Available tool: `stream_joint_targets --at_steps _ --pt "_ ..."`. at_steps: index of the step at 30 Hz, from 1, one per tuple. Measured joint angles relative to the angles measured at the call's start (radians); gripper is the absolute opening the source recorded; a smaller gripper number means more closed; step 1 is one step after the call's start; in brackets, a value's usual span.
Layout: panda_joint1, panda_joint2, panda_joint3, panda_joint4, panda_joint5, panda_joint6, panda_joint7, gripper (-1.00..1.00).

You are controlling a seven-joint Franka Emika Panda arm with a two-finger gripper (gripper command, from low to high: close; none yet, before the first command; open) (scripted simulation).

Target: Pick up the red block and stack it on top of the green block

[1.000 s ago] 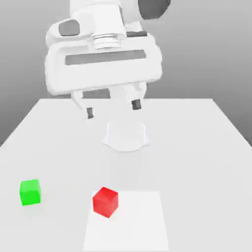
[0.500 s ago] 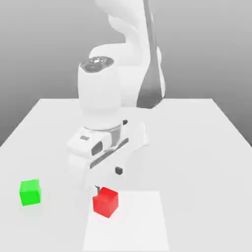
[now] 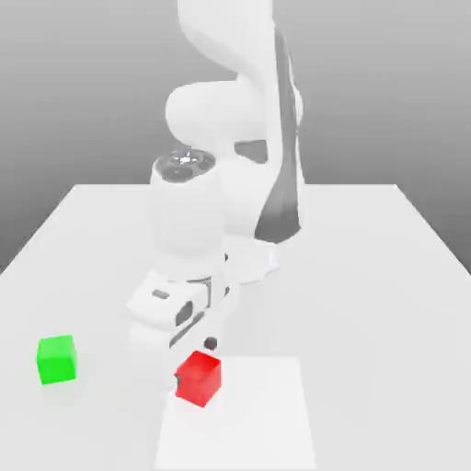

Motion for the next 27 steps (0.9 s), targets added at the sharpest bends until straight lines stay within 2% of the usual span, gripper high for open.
stream_joint_targets --at_steps 4,5,12,20,27 --pt "-0.074 0.066 0.098 0.003 0.093 0.052 -0.066 0.00" --pt "-0.088 0.077 0.115 0.003 0.107 0.061 -0.075 -1.00" --pt "-0.087 0.077 0.115 0.003 0.106 0.059 -0.075 -1.00" --pt "0.001 -0.044 -0.020 -0.004 -0.078 -0.033 0.055 -1.00" --pt "0.008 -0.136 -0.057 -0.022 -0.197 -0.105 0.143 -1.00"
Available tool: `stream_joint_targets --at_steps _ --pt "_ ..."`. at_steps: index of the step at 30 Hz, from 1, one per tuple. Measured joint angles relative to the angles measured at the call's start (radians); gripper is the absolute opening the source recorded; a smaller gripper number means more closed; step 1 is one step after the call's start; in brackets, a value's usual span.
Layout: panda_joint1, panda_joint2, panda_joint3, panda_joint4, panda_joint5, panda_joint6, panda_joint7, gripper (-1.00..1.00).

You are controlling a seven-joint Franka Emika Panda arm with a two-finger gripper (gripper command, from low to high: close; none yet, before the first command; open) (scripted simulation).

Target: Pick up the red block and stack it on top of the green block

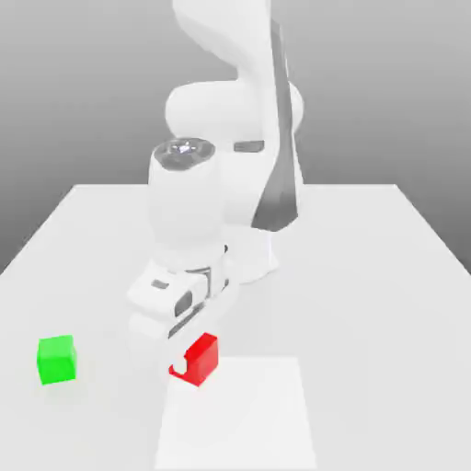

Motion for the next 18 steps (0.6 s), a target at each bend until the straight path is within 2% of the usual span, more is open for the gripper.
stream_joint_targets --at_steps 6,9,12,18 --pt "-0.002 -0.048 -0.011 -0.017 -0.041 -0.043 -0.001 -1.00" --pt "-0.016 -0.052 -0.062 -0.001 -0.045 -0.063 -0.115 -1.00" --pt "-0.097 -0.054 -0.103 0.018 -0.048 -0.084 -0.243 -1.00" --pt "-0.199 -0.057 -0.139 0.057 -0.051 -0.126 -0.506 -1.00"
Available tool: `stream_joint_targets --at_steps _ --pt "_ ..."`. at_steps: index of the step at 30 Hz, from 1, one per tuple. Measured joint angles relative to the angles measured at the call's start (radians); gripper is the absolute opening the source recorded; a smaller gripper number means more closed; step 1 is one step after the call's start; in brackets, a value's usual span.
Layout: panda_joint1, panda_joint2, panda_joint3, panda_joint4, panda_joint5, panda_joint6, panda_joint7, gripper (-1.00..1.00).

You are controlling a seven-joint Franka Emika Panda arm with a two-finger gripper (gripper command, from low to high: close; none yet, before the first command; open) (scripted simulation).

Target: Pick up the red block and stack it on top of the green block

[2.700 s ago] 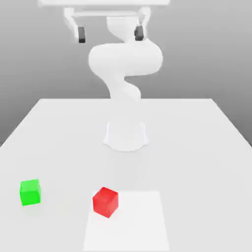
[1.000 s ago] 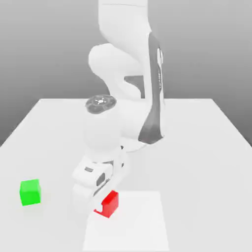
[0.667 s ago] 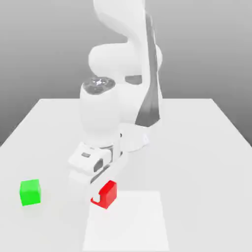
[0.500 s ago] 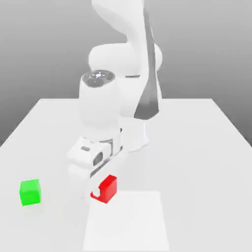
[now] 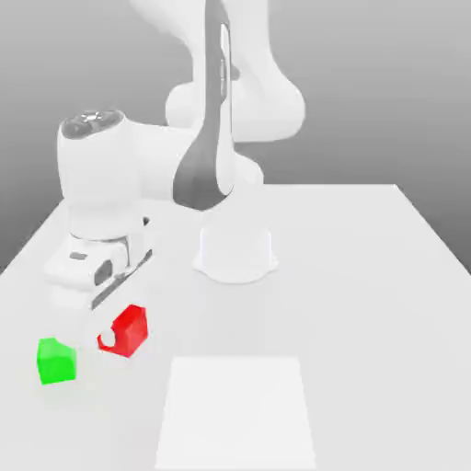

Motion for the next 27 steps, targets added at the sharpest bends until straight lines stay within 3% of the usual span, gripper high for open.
stream_joint_targets --at_steps 11,23,24,27 --pt "-0.198 0.007 -0.067 0.067 0.007 -0.057 -0.438 -1.00" --pt "-0.246 0.198 0.051 0.083 0.258 0.092 -0.633 -1.00" --pt "-0.258 0.217 0.068 0.083 0.285 0.107 -0.652 1.00" --pt "-0.258 0.217 0.068 0.083 0.285 0.107 -0.652 1.00"
